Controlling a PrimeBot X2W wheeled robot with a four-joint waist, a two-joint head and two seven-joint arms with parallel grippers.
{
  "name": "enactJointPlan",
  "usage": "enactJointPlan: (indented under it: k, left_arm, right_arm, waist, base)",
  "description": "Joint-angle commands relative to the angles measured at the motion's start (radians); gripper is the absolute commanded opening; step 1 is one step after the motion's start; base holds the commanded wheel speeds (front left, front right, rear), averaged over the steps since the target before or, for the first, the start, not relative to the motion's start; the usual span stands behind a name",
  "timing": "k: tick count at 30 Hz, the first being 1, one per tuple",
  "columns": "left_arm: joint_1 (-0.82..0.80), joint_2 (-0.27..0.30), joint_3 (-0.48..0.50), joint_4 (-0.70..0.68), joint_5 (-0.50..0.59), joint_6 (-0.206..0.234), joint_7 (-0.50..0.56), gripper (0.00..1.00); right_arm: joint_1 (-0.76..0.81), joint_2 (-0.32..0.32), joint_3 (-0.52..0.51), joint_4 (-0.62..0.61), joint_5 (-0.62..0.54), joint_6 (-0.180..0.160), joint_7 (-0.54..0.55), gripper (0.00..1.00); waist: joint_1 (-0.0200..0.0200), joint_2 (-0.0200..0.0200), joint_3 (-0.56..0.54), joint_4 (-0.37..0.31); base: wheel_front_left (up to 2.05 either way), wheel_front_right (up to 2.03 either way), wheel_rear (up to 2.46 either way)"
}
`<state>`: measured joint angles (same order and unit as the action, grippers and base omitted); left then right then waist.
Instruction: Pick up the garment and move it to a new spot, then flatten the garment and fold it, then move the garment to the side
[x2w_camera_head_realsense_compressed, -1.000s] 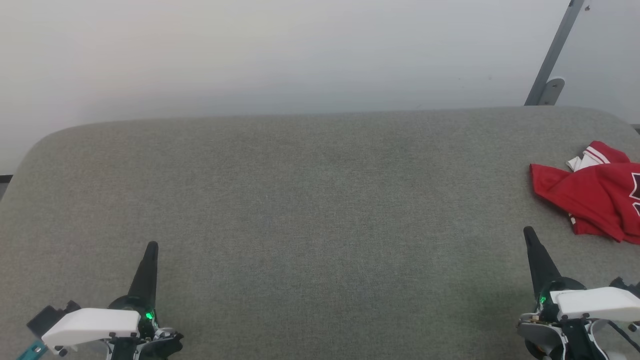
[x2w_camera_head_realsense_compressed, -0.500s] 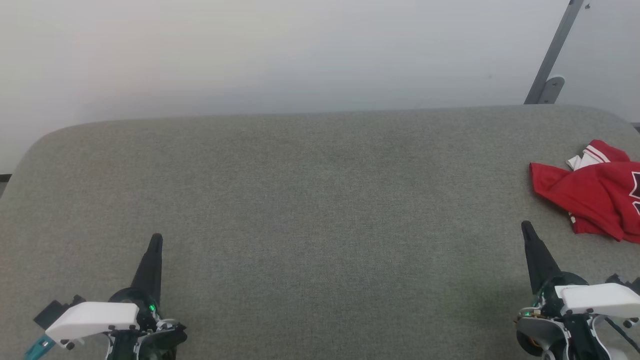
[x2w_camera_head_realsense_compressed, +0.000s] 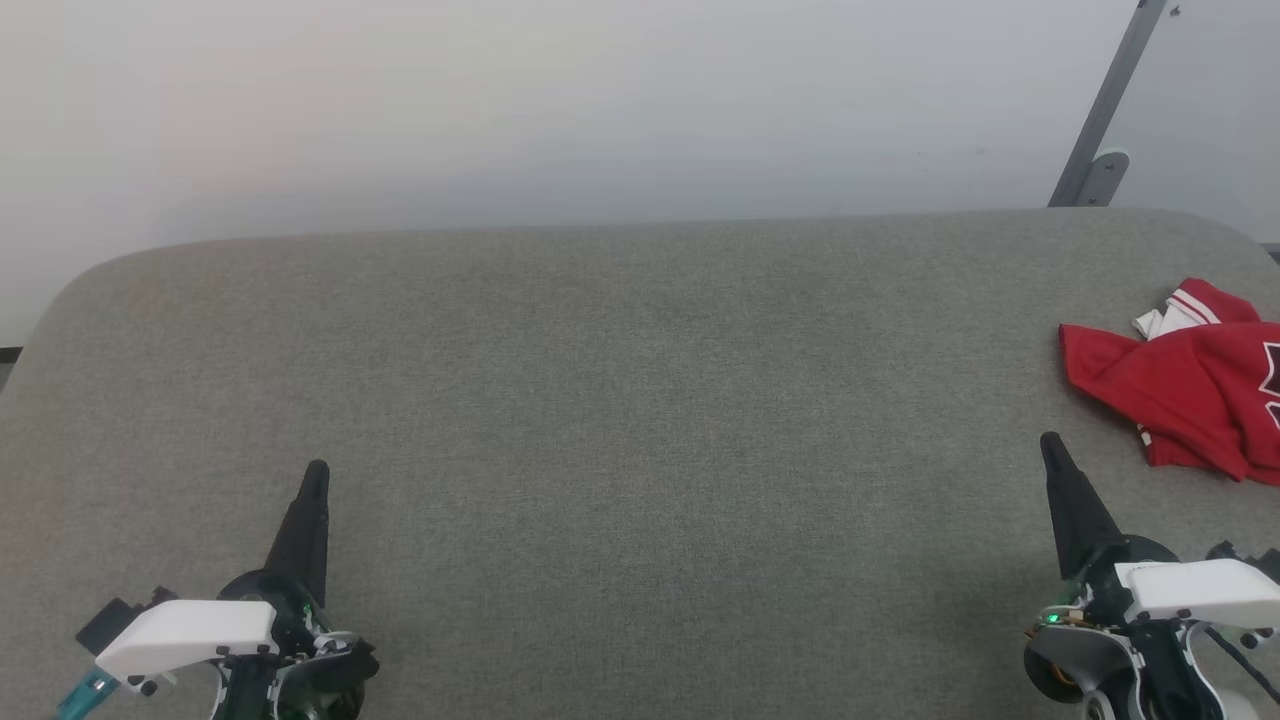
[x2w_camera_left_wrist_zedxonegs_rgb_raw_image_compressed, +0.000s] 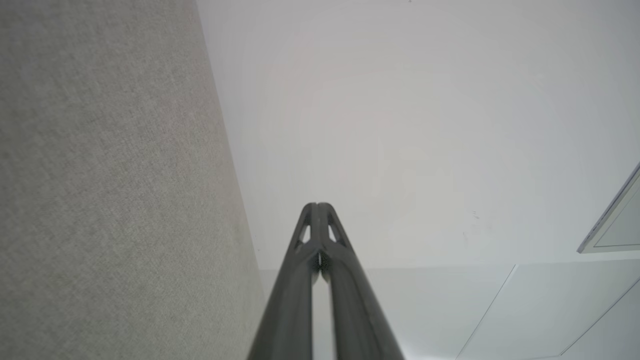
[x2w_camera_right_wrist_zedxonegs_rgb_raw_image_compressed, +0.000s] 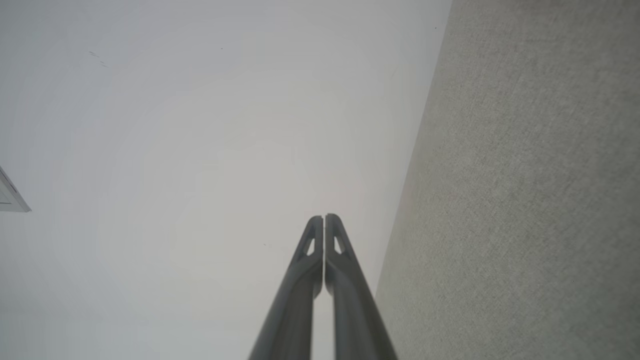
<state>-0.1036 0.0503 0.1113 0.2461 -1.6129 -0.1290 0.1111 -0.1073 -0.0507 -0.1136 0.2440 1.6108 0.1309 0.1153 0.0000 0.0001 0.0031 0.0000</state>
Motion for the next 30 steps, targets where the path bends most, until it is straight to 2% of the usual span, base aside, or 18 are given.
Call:
enactJointPlan:
  k: [1,30]
  left_arm:
    - [-0.012,0.000,0.002,0.000,-0.003,-0.003,0.006,0.00]
    - [-0.012,0.000,0.004,0.000,-0.002,-0.003,0.005,0.00]
  right_arm:
    - [-0.004,0.001,-0.001,0.002,0.004,0.000,0.002,0.00]
    - [-0.004,0.001,-0.001,0.002,0.004,0.000,0.001,0.00]
  waist:
    - [0.0000,-0.0001,0.000,0.000]
    - [0.0000,-0.0001,0.000,0.000]
  base:
    - [0.00,0.00,0.00]
    - [0.00,0.00,0.00]
